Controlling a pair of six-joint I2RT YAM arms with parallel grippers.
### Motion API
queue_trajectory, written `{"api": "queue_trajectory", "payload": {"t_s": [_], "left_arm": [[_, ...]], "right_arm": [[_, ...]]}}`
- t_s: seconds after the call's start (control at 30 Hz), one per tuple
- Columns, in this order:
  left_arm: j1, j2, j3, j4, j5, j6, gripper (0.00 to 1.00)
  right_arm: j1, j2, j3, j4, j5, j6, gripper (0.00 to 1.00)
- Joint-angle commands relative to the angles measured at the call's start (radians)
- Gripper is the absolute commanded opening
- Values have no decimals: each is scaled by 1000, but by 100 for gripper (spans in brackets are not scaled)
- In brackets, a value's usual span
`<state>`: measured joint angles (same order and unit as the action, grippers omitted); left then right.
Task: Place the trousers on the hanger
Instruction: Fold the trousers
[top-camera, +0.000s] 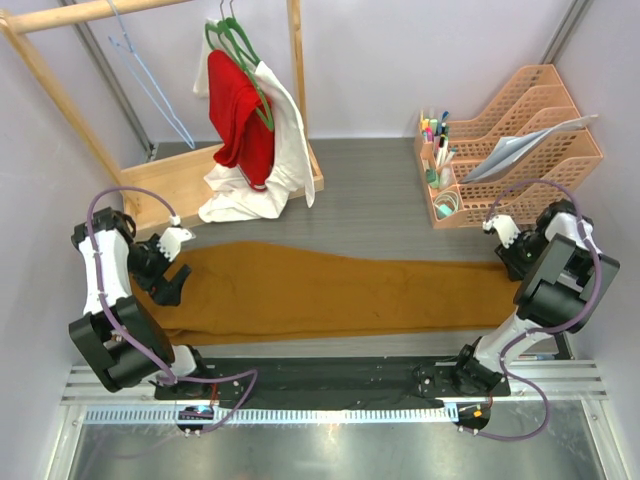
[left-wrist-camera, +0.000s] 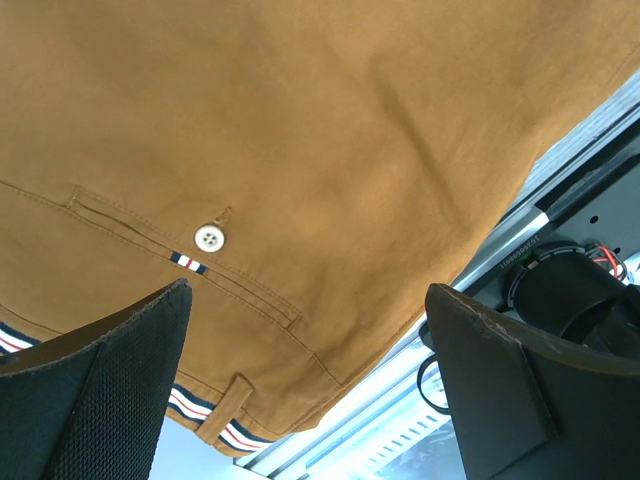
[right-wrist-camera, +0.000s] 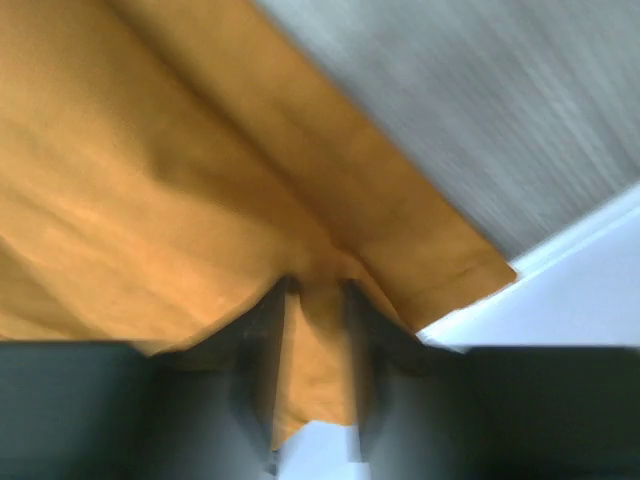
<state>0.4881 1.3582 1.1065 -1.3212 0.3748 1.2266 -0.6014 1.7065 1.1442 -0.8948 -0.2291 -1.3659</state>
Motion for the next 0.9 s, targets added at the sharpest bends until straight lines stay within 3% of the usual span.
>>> {"api": "queue_trajectory", "payload": {"t_s": [0.0, 0.03, 0.17, 0.23, 0.37, 0.47, 0.5, 0.53, 0.57, 0.63, 0.8, 0.87], "left_arm": [[-5, -5, -2, 23, 3, -32, 100], [-5, -2, 0, 23, 3, -35, 100], [-3, -4, -7, 31, 6, -47, 100], [-5, -8, -16, 34, 9, -49, 100], [-5, -8, -31, 53, 3, -52, 100], [-5, -5, -34, 56, -7, -52, 100], [-5, -5, -34, 53, -8, -50, 99], [-5, -7, -34, 56, -11, -49, 100], [-5, -8, -34, 56, -13, -46, 100], [-5, -10, -37, 56, -11, -42, 100], [-5, -1, -28, 54, -14, -49, 100], [-5, -2, -28, 48, -16, -44, 100]], "right_arm": [[-1, -47, -66, 31, 45, -67, 6], [-1, -88, -67, 25, 28, -71, 1], [-18, -250, -73, 23, -65, -87, 1], [-34, -336, -159, 51, -90, -120, 1], [-51, -608, -433, 286, -84, -215, 1], [-46, -622, -566, 306, -12, -306, 3], [-43, -610, -592, 307, 11, -306, 10], [-43, -593, -601, 312, 36, -299, 27], [-43, -544, -606, 353, 80, -282, 63], [-47, -495, -584, 414, 105, -210, 92], [-70, -380, -318, 321, 59, -20, 96], [-92, -332, -168, 197, -19, 46, 96]]}}
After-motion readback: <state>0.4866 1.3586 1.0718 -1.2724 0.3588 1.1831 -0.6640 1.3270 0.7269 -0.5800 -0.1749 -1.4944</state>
